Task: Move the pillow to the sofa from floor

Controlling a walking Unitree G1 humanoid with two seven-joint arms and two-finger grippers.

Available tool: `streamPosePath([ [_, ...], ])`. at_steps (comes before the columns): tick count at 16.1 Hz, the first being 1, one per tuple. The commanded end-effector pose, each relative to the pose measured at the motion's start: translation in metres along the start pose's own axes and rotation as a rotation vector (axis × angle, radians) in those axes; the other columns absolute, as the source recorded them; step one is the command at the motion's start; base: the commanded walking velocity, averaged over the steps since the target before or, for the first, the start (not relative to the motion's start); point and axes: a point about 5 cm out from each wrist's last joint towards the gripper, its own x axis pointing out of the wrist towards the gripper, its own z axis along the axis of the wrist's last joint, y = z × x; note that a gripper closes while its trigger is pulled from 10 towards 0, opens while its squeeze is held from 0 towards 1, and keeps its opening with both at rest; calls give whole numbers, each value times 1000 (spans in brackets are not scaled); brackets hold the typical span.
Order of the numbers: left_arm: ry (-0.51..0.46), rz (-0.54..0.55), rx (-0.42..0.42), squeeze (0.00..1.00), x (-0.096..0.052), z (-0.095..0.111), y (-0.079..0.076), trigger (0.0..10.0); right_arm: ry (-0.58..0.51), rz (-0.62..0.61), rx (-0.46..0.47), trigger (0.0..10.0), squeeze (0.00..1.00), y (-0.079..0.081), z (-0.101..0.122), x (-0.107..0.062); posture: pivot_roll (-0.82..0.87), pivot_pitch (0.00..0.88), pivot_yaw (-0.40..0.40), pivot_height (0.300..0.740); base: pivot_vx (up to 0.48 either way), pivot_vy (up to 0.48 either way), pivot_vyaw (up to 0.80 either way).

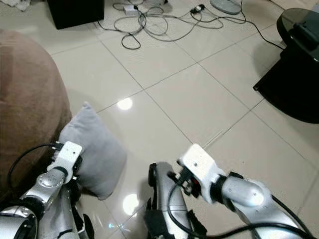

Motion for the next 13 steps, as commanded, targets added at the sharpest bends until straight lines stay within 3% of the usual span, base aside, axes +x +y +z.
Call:
streamPosePath([
  [1,12,-37,-2,0,0,-2,-7,0,9,-14,-4,10000,0,0,1,1,-316,145,-128,532,0,0,0],
  [3,-1,-32,-42,0,1,1,-10,0,-4,-34,-5,10000,0,-3,6,4,-287,121,-111,532,0,0,0],
  [10,-70,-99,-85,0,-1,6,-43,0,-1,-95,40,10000,0,-17,-11,36,-191,16,-41,532,0,0,0],
  [12,-73,-124,-85,0,-4,2,-53,0,2,-99,46,10000,0,-13,-28,30,-175,0,-20,532,0,0,0],
  [13,-67,-128,-92,0,-5,-1,-57,0,12,-108,55,10000,0,-9,-48,26,-164,0,-10,532,0,0,0],
])
